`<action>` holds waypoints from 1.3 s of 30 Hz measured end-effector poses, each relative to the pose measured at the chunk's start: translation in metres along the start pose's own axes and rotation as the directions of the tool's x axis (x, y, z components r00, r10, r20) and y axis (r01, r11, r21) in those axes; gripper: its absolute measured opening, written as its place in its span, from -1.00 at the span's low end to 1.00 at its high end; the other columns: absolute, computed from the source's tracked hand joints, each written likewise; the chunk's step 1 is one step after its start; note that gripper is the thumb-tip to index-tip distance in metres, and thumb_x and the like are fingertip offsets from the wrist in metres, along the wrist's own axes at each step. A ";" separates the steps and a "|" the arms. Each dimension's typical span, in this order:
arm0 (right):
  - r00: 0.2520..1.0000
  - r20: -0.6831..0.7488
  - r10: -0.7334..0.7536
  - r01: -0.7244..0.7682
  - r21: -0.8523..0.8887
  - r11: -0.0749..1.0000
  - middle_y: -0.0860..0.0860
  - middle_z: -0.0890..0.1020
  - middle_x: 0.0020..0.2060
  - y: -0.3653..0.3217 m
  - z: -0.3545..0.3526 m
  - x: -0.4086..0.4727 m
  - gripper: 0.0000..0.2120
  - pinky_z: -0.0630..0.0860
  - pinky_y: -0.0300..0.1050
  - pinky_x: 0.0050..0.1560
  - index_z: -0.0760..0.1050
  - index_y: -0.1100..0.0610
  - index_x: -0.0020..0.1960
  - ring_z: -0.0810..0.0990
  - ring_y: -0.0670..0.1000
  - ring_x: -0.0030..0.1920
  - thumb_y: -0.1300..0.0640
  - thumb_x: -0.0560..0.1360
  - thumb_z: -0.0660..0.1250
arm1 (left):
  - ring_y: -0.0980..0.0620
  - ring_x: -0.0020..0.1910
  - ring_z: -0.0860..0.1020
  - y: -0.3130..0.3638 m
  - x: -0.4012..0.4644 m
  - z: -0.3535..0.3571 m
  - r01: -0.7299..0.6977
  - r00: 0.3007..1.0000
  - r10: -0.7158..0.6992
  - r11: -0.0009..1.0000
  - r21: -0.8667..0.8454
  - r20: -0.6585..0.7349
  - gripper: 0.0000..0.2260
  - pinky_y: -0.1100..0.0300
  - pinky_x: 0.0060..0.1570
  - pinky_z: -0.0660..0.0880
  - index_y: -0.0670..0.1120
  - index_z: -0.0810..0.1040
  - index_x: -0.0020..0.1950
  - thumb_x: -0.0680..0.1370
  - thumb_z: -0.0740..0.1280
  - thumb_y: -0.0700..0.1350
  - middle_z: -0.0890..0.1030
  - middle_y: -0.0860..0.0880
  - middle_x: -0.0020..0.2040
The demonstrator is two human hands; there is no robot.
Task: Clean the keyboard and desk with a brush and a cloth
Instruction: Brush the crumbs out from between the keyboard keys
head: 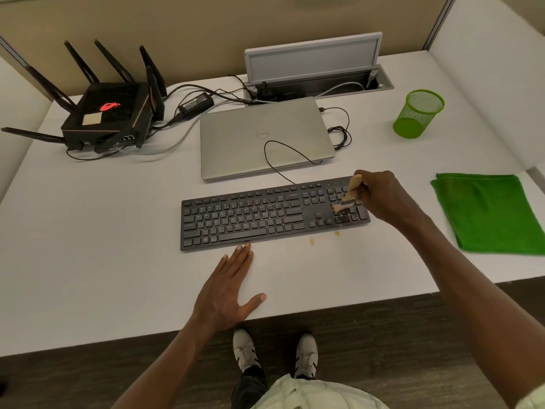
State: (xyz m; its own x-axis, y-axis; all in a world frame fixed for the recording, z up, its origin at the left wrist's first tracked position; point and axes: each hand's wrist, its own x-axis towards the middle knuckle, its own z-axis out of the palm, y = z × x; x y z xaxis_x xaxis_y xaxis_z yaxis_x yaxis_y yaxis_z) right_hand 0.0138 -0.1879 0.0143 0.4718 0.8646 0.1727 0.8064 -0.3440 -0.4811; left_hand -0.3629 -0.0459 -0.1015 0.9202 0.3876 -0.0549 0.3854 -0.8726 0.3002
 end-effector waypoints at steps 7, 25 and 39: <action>0.992 -0.116 0.040 -0.046 -0.052 0.998 0.02 0.59 -0.40 -0.008 -0.011 0.005 -0.85 0.46 -0.05 -0.36 0.51 0.20 -0.17 0.53 0.10 -0.41 0.40 0.44 0.24 | 0.07 0.66 -0.08 -0.001 0.001 0.000 -0.004 1.000 0.004 1.000 -0.004 0.001 -0.18 0.10 0.60 -0.11 -0.11 0.01 0.67 0.61 0.07 0.41 -0.07 -0.01 0.69; 0.897 -0.228 0.379 -0.374 0.070 0.925 0.10 0.56 -0.41 -0.025 0.012 0.017 -0.84 0.42 -0.03 -0.38 0.43 0.25 -0.23 0.51 0.11 -0.40 0.20 0.49 0.28 | 0.08 0.66 -0.09 -0.001 0.000 0.000 0.000 1.000 0.000 1.000 -0.006 0.004 -0.17 0.10 0.60 -0.12 -0.11 0.00 0.68 0.60 0.06 0.42 -0.08 -0.01 0.69; 0.874 -0.279 0.397 -0.373 0.134 0.918 0.07 0.57 -0.37 -0.021 0.009 0.018 -0.81 0.34 -0.12 -0.41 0.45 0.25 -0.17 0.53 0.05 -0.38 0.15 0.55 0.22 | 0.08 0.66 -0.09 0.000 0.000 -0.001 0.001 1.000 -0.001 1.000 -0.009 -0.004 -0.18 0.12 0.60 -0.14 -0.10 0.00 0.68 0.61 0.09 0.40 -0.07 0.00 0.69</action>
State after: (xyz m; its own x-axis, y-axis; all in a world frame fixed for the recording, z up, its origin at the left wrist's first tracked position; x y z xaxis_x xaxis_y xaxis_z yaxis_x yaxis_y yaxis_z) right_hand 0.0026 -0.1616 0.0197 0.8320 0.5173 0.2004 0.5162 -0.5895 -0.6213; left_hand -0.3628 -0.0455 -0.1002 0.9197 0.3893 -0.0516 0.3855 -0.8697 0.3084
